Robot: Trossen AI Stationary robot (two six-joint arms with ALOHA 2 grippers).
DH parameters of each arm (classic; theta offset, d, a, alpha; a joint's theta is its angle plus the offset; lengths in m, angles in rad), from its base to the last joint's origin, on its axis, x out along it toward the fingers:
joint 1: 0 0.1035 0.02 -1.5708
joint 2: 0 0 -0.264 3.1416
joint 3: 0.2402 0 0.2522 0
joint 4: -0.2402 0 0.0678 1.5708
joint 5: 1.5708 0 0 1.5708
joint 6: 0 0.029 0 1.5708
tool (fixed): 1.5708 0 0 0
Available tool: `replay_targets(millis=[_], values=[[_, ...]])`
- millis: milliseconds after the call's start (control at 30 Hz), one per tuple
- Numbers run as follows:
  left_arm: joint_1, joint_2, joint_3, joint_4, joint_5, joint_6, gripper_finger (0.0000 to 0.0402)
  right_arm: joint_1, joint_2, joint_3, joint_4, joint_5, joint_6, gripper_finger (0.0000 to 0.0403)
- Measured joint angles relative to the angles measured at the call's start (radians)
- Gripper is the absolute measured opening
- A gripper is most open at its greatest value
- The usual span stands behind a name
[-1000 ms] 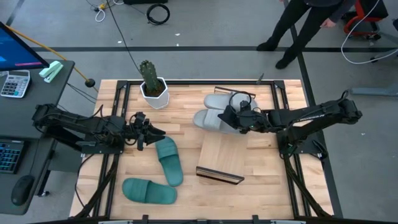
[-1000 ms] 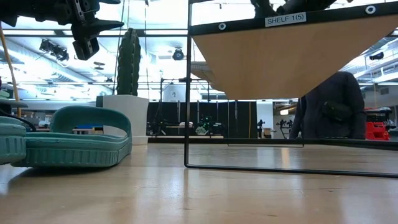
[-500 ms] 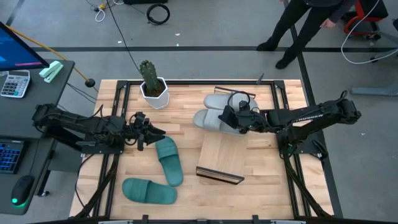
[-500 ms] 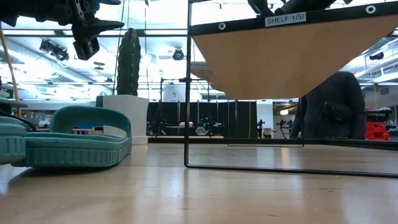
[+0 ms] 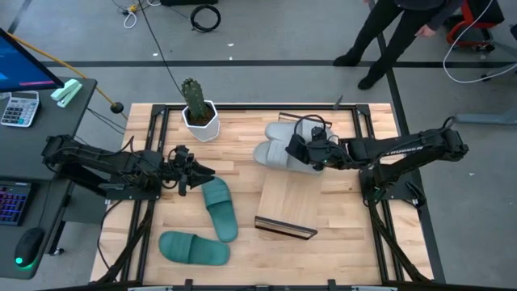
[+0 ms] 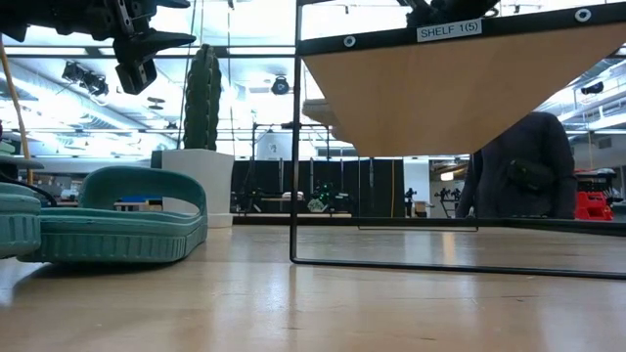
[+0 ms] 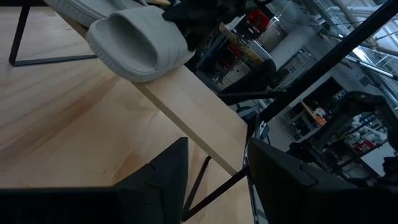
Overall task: Pick and place slides into the shelf
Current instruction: Put the gray slide on the shelf
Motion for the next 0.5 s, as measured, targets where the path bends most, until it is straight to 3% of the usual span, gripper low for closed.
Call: replay_targets(millis=[500], values=[[0.000,0.000,0.000,0.000,0.000,0.014,0.0172,0.010,0.000,0.031,-0.091,0.021,0.041,0.0004]])
